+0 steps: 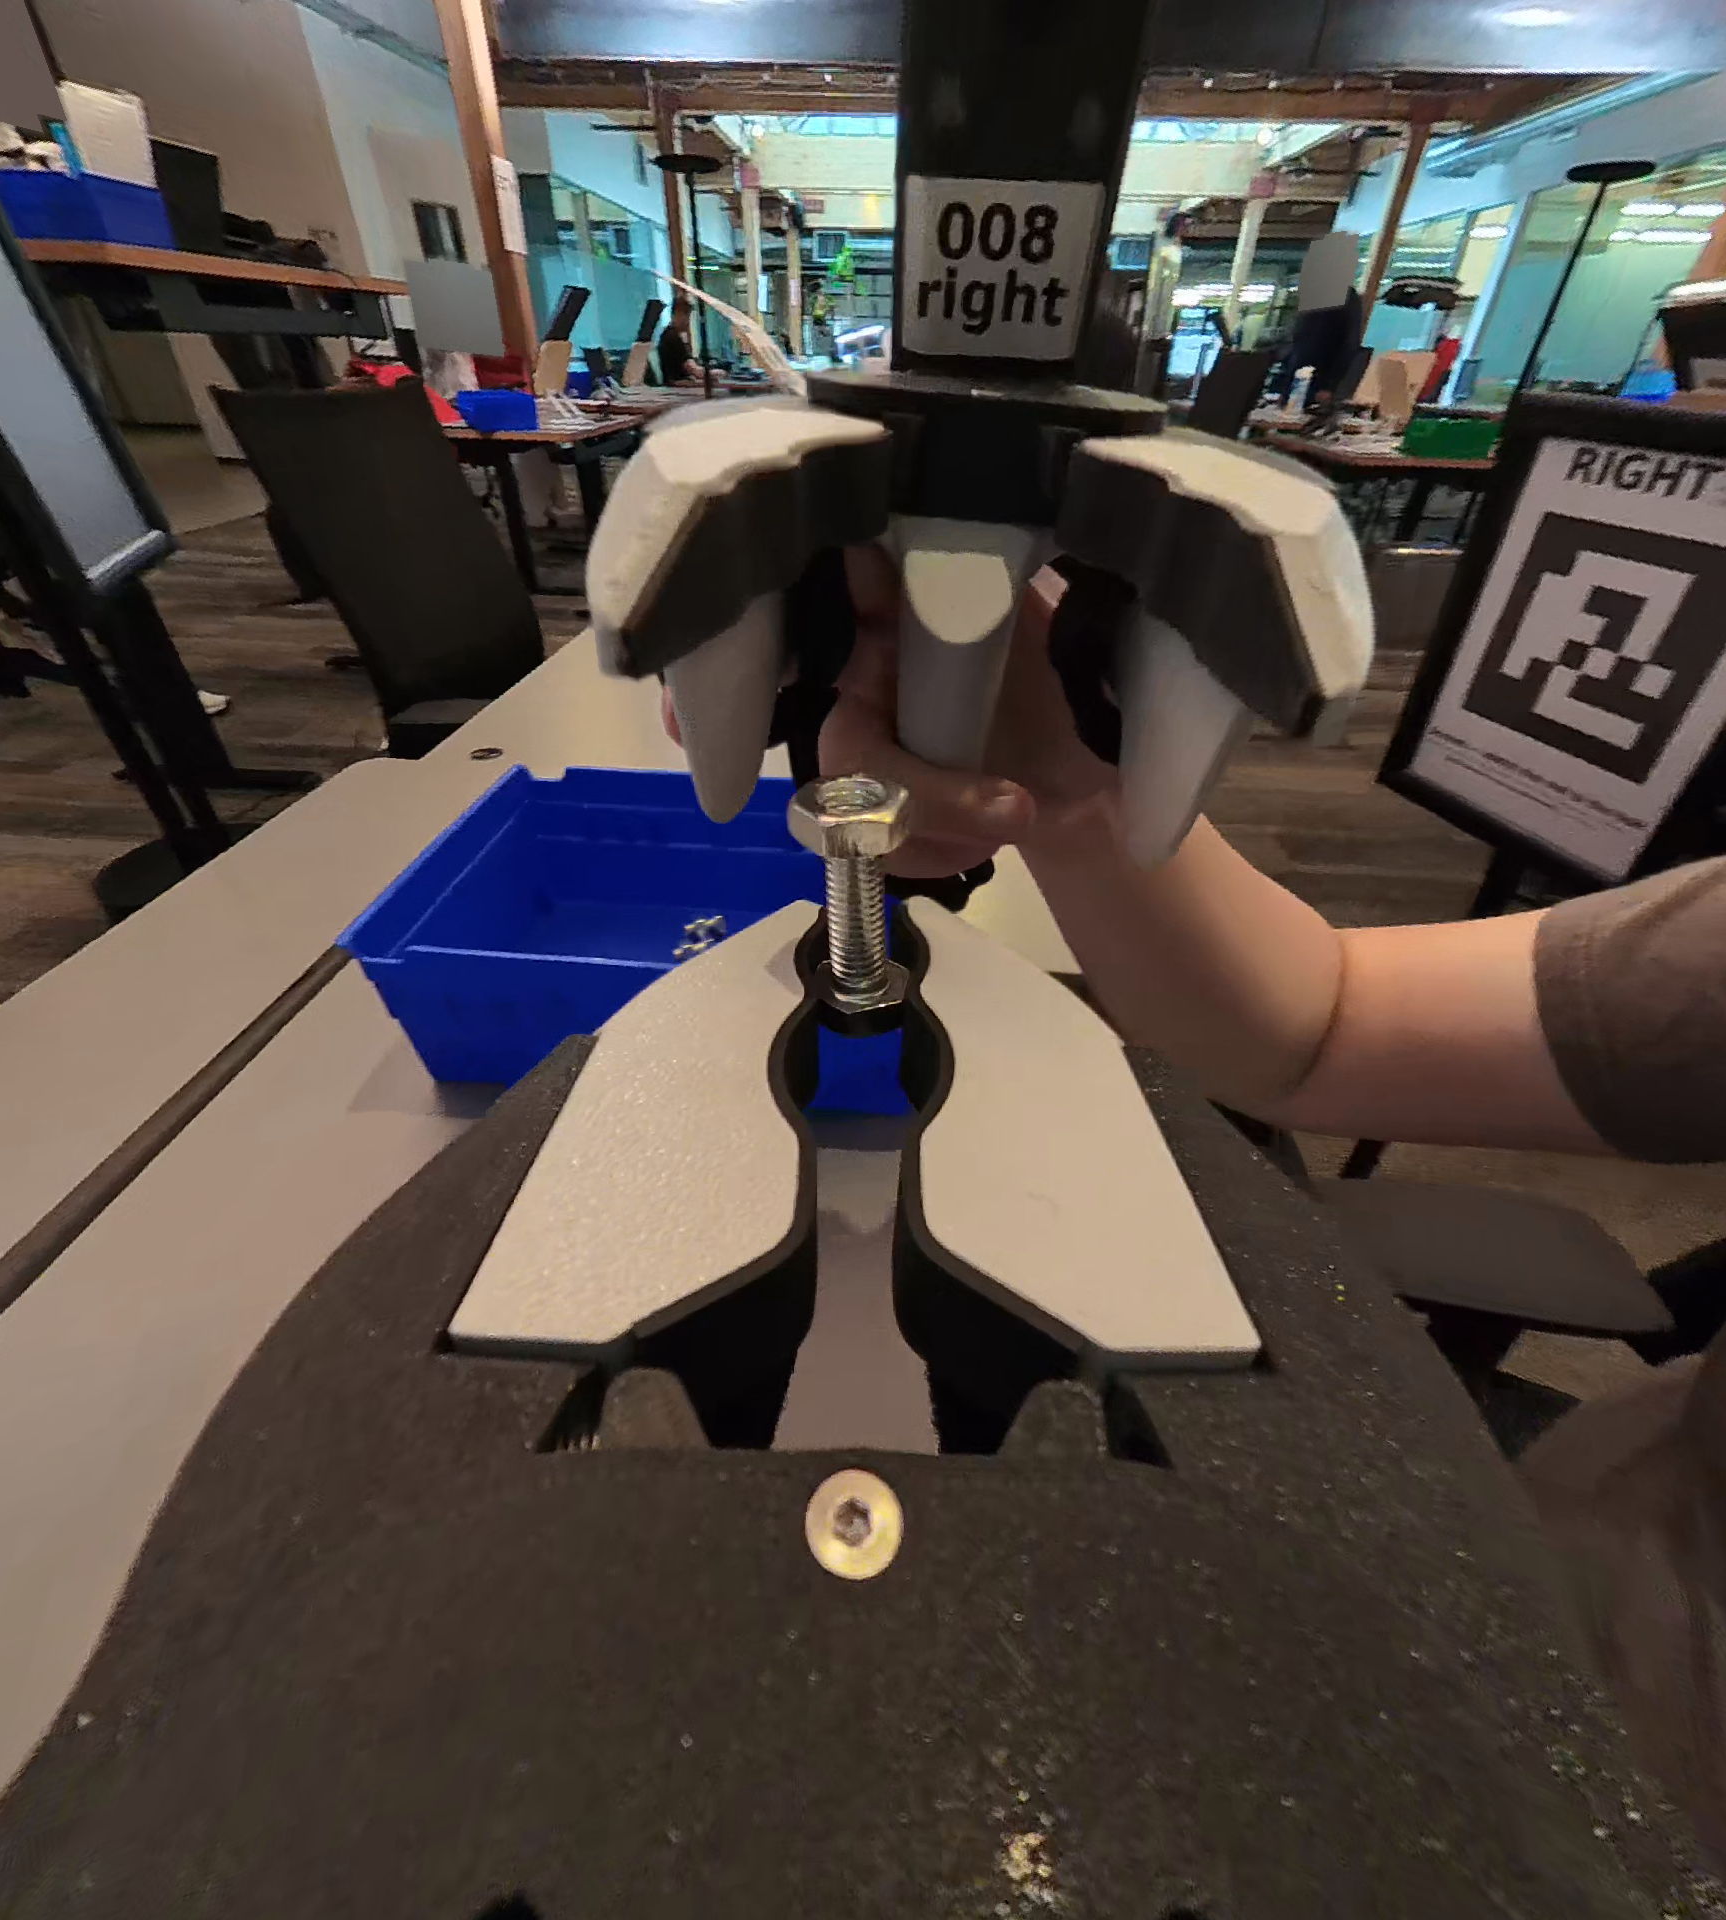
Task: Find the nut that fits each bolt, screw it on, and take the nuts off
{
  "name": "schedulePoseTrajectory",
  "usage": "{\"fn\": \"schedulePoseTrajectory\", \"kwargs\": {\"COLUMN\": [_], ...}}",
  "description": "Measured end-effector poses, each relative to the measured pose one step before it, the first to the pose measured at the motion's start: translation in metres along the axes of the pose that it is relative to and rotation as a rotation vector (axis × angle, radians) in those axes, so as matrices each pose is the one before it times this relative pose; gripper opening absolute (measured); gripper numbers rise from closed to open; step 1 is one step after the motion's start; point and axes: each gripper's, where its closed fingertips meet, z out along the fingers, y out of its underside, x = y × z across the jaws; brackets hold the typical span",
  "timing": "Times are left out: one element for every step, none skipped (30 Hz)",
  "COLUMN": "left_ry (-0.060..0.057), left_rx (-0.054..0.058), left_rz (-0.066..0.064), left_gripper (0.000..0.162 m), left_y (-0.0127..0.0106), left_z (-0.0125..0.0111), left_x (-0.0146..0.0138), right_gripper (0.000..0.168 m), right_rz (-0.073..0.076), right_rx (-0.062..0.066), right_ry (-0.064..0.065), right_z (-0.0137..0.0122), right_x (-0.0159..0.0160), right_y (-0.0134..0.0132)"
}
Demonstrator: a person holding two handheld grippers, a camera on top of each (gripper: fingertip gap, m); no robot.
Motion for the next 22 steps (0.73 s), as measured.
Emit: {"fn": "schedulePoseTrajectory", "kwargs": {"left_ry": [-0.0137, -0.0107, -0.0085, -0.0031, -0.0018, -0.0087, -0.0076, 0.0001, -0.0028, -0.0048, -0.0014, -0.0024, -0.0038, -0.0022, -0.0010, 0.0010, -0.0005, -0.0017, -0.0016, -0.0009, 0.0000, -0.0011], "left_rx": [-0.0028, -0.0002, 0.0083, 0.0093, 0.0065, 0.0064, 0.0095, 0.0048, 0.0043, 0.0070, 0.0037, 0.0005, 0.0023, 0.0024, 0.0007, -0.0022, -0.0012, -0.0018, -0.0023, -0.0016, -0.0008, 0.0012], "left_rz": [0.0012, -0.0007, 0.0014, 0.0012, -0.0001, 0.0005, 0.0032, 0.0017, 0.0003, 0.0005, -0.0008, -0.0004, 0.0011, 0.0009, 0.0003, -0.0016, 0.0004, 0.0025, 0.0032, 0.0023, 0.0016, 0.0009], "left_gripper": [0.010, 0.010, 0.010, 0.010, 0.010, 0.010, 0.010, 0.010, 0.010, 0.010, 0.010, 0.010, 0.010, 0.010, 0.010, 0.010, 0.010, 0.010, 0.010, 0.010, 0.010, 0.010], "left_y": [0.00236, 0.00165, 0.00043, -0.00027, -0.00021, -0.00069, -0.00137, -0.00128, -0.00142, -0.00176, -0.00136, -0.00095, -0.00098, -0.00071, -0.00039, 0.00019, 0.00025, 0.00034, 0.00039, 0.00010, -0.00010, -0.00036], "left_z": [0.00074, 0.00053, 0.00000, -0.00030, -0.00045, -0.00080, -0.00119, -0.00121, -0.00144, -0.00170, -0.00147, -0.00130, -0.00101, -0.00081, -0.00052, -0.00011, 0.00010, 0.00019, 0.00026, 0.00021, 0.00004, -0.00017], "left_x": [-0.00383, -0.00324, -0.00285, -0.00187, -0.00139, -0.00226, -0.00170, -0.00066, -0.00097, -0.00102, -0.00073, -0.00081, -0.00087, -0.00052, -0.00035, -0.00005, 0.00004, 0.00007, 0.00005, 0.00019, 0.00042, 0.00005], "right_gripper": [0.066, 0.066, 0.066, 0.066, 0.066, 0.066, 0.066, 0.066, 0.066, 0.066, 0.065, 0.064, 0.064, 0.064, 0.064, 0.063, 0.063, 0.063, 0.063, 0.063, 0.063, 0.063], "right_rz": [-0.0128, -0.0139, -0.0096, -0.0106, -0.0144, -0.0106, 0.0006, 0.0095, 0.0075, -0.0012, -0.0047, -0.0026, 0.0000, 0.0028, 0.0042, 0.0004, -0.0052, -0.0057, -0.0037, -0.0041, -0.0050, -0.0056], "right_rx": [0.0040, 0.0056, -0.0004, -0.0066, -0.0057, 0.0047, 0.0087, -0.0006, -0.0041, 0.0010, 0.0038, 0.0068, 0.0100, 0.0071, -0.0003, -0.0035, -0.0007, -0.0009, -0.0043, -0.0041, -0.0029, -0.0044], "right_ry": [0.0068, 0.0094, 0.0102, 0.0093, 0.0081, 0.0032, -0.0037, -0.0068, -0.0023, 0.0039, 0.0064, 0.0072, 0.0039, -0.0014, -0.0011, 0.0021, 0.0021, -0.0003, -0.0019, -0.0025, -0.0012, 0.0031], "right_z": [0.00152, 0.00150, 0.00145, 0.00090, 0.00014, -0.00022, -0.00008, 0.00040, 0.00057, 0.00029, 0.00007, -0.00011, -0.00029, -0.00029, -0.00001, 0.00013, 0.00018, 0.00045, 0.00061, 0.00053, 0.00060, 0.00050], "right_x": [0.00221, 0.00208, 0.00196, 0.00155, 0.00095, 0.00011, -0.00058, -0.00057, 0.00034, 0.00100, 0.00112, 0.00123, 0.00057, -0.00021, -0.00022, 0.00001, -0.00038, -0.00088, -0.00123, -0.00137, -0.00133, -0.00064], "right_y": [0.00408, 0.00335, 0.00325, 0.00303, 0.00193, 0.00018, -0.00034, 0.00089, 0.00155, 0.00081, 0.00010, -0.00058, -0.00141, -0.00103, -0.00014, 0.00055, 0.00010, 0.00011, 0.00035, 0.00030, 0.00012, 0.00031]}}
